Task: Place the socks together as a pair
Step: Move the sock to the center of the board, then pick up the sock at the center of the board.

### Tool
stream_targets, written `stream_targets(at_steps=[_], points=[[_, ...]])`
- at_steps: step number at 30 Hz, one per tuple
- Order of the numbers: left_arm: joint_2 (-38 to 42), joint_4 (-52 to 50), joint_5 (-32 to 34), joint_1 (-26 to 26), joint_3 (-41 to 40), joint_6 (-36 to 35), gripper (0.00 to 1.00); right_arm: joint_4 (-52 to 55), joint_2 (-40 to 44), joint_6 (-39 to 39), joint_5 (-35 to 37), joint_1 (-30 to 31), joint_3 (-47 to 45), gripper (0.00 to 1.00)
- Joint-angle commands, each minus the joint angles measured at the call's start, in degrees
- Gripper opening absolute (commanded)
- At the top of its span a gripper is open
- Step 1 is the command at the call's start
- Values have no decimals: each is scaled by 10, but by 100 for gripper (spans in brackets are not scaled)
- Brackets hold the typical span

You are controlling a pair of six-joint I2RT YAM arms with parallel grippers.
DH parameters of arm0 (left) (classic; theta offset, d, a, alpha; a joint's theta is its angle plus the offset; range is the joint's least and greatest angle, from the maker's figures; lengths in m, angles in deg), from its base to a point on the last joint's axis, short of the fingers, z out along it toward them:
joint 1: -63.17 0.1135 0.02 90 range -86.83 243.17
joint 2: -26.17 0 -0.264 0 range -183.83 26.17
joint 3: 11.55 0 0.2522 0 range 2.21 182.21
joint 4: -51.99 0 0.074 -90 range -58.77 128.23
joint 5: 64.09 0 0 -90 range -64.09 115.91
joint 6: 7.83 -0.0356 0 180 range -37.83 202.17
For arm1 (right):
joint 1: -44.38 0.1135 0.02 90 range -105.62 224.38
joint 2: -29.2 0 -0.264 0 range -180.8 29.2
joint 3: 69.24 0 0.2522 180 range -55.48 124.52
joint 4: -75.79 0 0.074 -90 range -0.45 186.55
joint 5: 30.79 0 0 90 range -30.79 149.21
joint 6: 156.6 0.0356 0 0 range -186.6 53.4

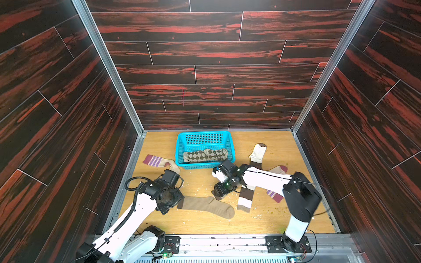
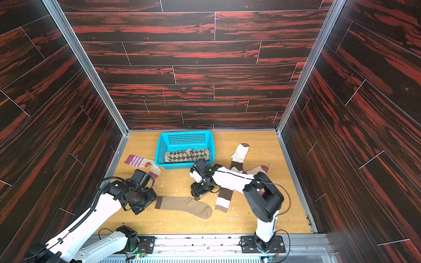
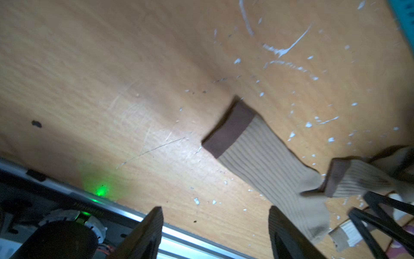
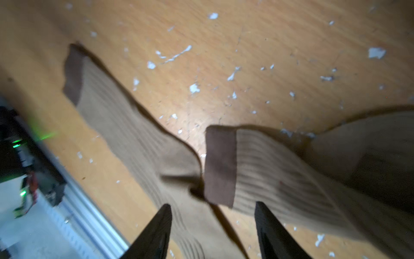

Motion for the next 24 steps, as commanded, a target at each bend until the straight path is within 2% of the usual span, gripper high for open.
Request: stream_targets(at_steps=[1, 9, 11, 14, 18, 24], points=[[4, 5, 18, 3, 26, -13, 76, 14, -26, 29, 46, 6, 19, 61], [11, 4, 18, 3, 35, -32, 73, 16, -83, 56, 144, 28, 36, 51], [17, 4, 19, 3, 30, -34, 73, 16, -96, 61, 162, 33, 39, 40], [28, 6, 22, 4, 22, -36, 73, 24, -108, 68, 183, 34, 45, 14], [47, 7, 35, 3, 14, -43, 72, 37, -70, 76, 177, 34, 63, 1], [54, 15, 28, 3, 7, -61, 71, 88, -1, 70, 143, 34, 113, 0]])
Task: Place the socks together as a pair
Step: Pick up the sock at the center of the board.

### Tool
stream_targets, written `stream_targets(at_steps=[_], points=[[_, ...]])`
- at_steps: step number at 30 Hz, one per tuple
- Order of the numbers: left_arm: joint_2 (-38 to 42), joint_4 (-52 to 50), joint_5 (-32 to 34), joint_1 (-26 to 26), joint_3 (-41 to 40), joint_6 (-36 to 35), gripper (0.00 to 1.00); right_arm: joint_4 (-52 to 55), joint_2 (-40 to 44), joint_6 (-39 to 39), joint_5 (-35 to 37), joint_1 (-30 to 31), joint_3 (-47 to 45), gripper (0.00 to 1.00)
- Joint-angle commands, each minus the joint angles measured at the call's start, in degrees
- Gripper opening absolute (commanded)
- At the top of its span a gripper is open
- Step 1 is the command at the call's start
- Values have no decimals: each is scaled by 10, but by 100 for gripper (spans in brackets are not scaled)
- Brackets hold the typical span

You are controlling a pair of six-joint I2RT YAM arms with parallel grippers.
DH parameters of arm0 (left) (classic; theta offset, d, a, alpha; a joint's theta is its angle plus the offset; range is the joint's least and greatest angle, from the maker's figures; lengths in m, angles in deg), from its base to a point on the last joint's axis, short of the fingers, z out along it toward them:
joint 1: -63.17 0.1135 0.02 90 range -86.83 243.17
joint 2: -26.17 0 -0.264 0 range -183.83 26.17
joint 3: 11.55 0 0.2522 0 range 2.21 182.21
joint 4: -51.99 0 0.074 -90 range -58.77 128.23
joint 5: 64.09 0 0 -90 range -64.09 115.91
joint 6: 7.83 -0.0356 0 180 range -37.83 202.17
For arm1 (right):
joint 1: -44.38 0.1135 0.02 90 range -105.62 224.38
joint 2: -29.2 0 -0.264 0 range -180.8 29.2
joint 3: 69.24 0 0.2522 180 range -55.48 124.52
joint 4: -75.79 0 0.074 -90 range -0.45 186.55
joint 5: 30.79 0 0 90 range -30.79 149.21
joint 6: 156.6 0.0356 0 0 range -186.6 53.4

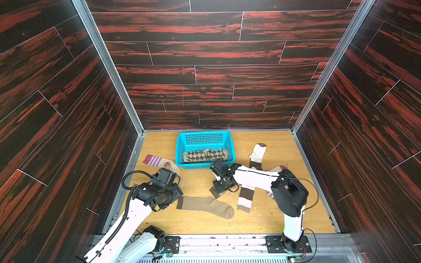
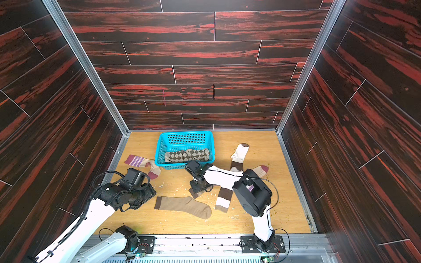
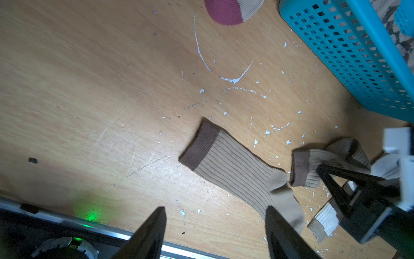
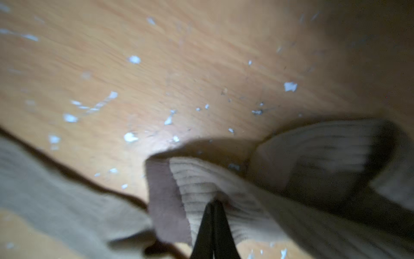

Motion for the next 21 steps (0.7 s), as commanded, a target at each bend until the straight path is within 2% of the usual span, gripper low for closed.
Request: stream_targets(at_steps=[1, 5, 10, 15, 21], points=[[5, 4, 0, 3, -13, -22, 71, 42, 54, 0, -29, 2, 38, 0], [1, 35, -27, 3, -10, -57, 71, 85, 70, -19, -90, 2, 77, 0], [6, 74, -37, 2, -3, -103, 71, 172, 37, -68, -231, 2, 153, 0], [29, 79, -14, 2, 3, -114, 71, 220, -3, -82, -300, 7, 214, 0], [53, 112, -55, -3, -19, -132, 70, 238, -51, -94, -341, 5, 258, 0]])
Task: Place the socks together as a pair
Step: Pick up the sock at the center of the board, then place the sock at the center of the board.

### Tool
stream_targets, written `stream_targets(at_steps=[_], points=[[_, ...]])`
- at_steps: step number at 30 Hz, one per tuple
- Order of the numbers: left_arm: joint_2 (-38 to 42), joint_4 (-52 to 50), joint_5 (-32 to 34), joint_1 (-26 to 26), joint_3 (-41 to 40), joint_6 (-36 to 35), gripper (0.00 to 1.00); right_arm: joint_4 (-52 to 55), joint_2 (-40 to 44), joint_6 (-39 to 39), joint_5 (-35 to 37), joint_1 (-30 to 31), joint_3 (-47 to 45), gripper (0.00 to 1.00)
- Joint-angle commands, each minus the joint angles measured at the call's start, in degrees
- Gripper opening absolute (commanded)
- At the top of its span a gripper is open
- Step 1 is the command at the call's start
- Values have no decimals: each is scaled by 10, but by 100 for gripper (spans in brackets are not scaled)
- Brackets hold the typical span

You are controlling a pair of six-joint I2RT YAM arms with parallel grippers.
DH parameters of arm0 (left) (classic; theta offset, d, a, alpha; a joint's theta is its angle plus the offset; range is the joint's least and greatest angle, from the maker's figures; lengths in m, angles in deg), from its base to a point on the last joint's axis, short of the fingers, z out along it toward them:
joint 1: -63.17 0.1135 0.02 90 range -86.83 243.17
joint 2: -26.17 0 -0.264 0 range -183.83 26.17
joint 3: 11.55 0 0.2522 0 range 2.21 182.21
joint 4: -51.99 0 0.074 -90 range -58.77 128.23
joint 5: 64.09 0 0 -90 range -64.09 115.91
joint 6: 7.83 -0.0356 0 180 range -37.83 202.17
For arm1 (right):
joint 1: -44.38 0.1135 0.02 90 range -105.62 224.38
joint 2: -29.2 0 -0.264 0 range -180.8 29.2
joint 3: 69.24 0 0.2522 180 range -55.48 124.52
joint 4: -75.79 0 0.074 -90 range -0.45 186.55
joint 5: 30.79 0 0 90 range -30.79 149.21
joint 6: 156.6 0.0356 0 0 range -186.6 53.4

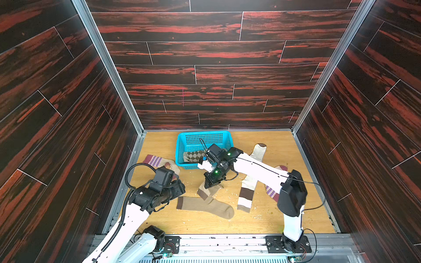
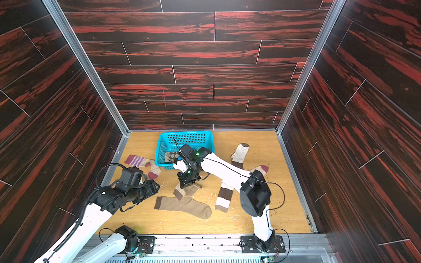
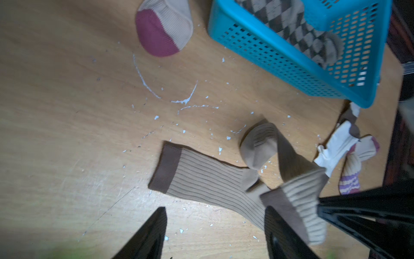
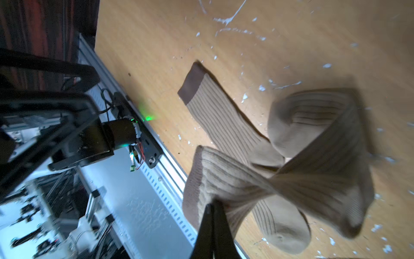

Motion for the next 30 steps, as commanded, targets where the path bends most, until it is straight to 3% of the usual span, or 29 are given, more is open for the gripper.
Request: stream_targets(at_steps=[1, 4, 8, 10, 12, 17, 22, 27, 30], points=[[16, 26, -23, -7, -14, -31, 71, 37, -22, -17, -57, 0, 26, 0], [32, 43, -17, -34, -14, -67, 70, 50, -38, -28, -93, -10, 39, 0], [58, 51, 58, -87, -14, -120, 70, 105, -81, -70, -118, -27, 91, 0], [63, 43, 93, -94, -12, -122, 70, 125, -102, -81, -113, -32, 124, 0], [65, 34, 107, -94, -8, -120, 70, 120, -120, -74, -155, -37, 131, 0], [75, 28, 116, -94, -19, -94, 69, 117, -146, -72, -174, -11, 157, 0], [77, 8, 119, -95, -28, -73, 69, 111, -210, -45, -191, 4, 246, 0], [83, -15, 124, -95, -53, 4, 68, 120, -282, -26, -204, 5, 339, 0], [102, -30, 147, -95, -64, 36, 68, 122, -302, -20, -198, 9, 356, 14]])
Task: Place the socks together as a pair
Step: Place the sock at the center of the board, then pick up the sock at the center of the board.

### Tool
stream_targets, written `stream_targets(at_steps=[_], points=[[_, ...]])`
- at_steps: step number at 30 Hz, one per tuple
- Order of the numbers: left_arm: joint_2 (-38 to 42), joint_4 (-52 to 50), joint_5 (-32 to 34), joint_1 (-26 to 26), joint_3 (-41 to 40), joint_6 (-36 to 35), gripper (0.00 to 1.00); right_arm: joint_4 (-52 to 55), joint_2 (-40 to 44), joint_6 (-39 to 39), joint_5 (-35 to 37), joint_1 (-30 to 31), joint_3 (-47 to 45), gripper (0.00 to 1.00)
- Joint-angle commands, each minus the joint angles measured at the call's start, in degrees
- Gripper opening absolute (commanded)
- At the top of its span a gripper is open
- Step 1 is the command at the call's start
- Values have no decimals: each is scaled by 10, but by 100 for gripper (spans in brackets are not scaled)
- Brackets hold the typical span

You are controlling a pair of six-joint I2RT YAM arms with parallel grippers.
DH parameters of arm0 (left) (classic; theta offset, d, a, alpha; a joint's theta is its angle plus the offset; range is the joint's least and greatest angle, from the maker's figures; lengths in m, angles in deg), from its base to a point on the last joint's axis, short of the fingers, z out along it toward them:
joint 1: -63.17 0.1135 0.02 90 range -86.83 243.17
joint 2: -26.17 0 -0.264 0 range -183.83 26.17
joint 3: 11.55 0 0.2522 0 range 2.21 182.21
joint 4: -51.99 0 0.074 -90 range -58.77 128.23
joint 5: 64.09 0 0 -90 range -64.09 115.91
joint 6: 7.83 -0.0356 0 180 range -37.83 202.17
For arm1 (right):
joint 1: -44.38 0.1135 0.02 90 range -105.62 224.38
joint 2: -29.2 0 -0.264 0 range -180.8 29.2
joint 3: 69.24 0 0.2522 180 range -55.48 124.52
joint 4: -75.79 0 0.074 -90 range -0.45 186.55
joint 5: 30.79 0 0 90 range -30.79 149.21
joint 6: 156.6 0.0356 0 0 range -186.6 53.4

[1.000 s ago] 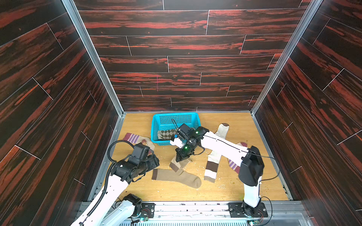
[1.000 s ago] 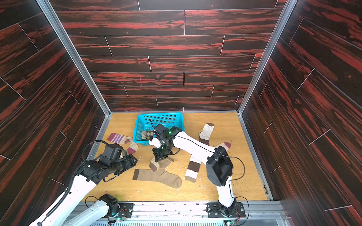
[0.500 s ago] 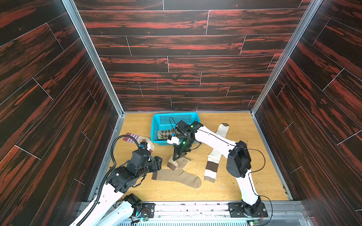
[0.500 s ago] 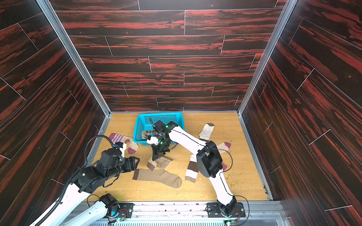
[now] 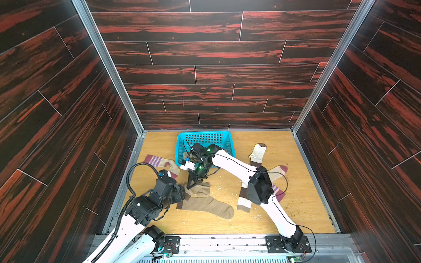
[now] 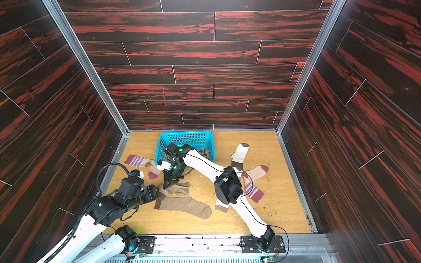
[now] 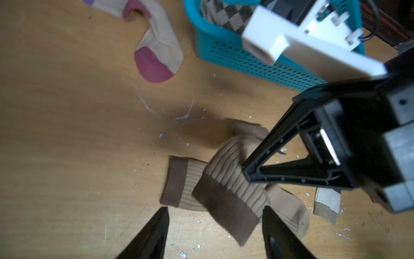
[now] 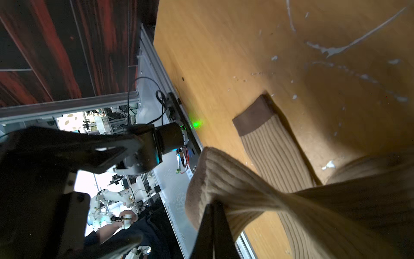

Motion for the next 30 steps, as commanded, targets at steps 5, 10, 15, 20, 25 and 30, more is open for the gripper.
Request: stream_targets(at_steps=[5, 10, 15, 20, 25, 30], points=[[39, -64, 90, -2, -18, 82, 68, 11, -7, 12, 38, 5, 22, 47], [34, -64, 76, -2, -27, 92, 68, -33, 106, 21, 99, 2, -102, 56], [4, -5, 31, -2, -42, 65, 70, -126, 290, 71, 123, -26, -344, 57], [-115, -33, -26, 0, -32, 49, 72, -158, 368, 80, 139, -49, -505, 57], [-227, -48, -70, 2, -14, 59, 72, -200, 374, 91, 128, -57, -562, 56], [-294, -31, -64, 4, -4, 62, 69, -222, 365, 93, 119, -59, -573, 56]])
